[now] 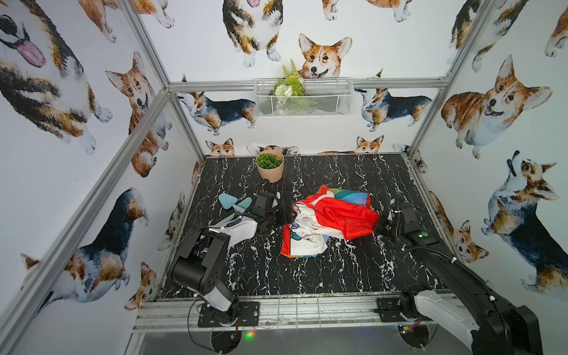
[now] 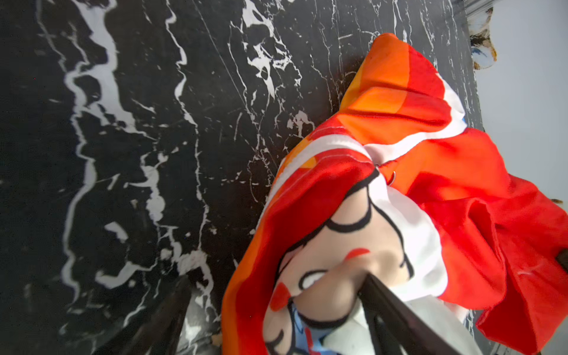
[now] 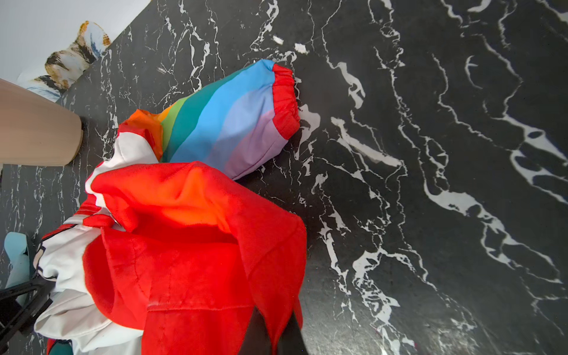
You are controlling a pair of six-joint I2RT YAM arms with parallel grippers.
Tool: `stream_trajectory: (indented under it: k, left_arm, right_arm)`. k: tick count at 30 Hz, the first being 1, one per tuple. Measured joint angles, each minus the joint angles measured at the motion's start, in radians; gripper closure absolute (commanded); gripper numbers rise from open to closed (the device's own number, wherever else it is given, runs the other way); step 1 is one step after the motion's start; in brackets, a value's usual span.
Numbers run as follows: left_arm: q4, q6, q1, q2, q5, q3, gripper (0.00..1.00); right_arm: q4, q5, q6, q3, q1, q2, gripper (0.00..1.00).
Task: Unzip the jacket
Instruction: Flatten out the jacket at the center of the board.
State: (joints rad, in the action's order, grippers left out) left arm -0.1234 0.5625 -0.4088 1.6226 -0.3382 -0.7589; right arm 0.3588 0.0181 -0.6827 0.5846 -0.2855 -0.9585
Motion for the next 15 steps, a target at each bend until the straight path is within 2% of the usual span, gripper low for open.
stream_trajectory:
  k: [5,7,10,15]
  left_arm:
    - [-0.074,0.029,-0.009,0.074,-0.056,-0.001,0.37]
    - [-0.094,0.045,-0.011,0.085,-0.076,-0.001,0.57]
    - [-0.114,0.052,-0.011,0.075,-0.087,-0.003,0.78]
    - [-0.053,0.043,-0.010,-0.013,-0.068,-0.035,1.00]
  right_arm:
    - [-0.018,-0.019,0.000,0.006,0.000,-0.026,1.00]
    - [-0.019,-0.027,0.000,0.012,0.000,-0.039,1.00]
    - [-0.018,-0.041,0.000,0.040,0.000,-0.042,1.00]
    - [-0.016,-0.041,0.001,0.146,0.000,-0.029,1.00]
